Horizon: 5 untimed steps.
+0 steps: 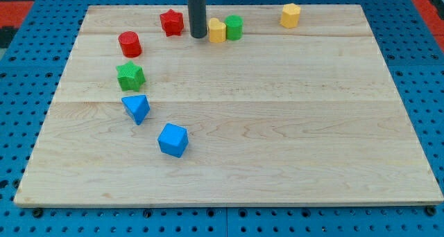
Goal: Separate the green circle and the heart
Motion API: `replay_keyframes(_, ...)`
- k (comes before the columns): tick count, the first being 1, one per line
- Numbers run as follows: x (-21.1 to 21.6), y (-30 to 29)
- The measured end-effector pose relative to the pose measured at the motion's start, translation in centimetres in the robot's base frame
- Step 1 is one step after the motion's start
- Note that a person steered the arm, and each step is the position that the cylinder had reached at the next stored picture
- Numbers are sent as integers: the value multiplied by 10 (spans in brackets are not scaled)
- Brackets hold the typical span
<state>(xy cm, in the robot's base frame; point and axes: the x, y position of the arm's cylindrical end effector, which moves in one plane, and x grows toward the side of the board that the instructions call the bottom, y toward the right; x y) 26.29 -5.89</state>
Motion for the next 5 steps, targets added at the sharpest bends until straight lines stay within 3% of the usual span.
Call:
replay_keyframes(1,-26,22)
replay_keyframes(3,-4,90)
replay_keyframes(5,38,113)
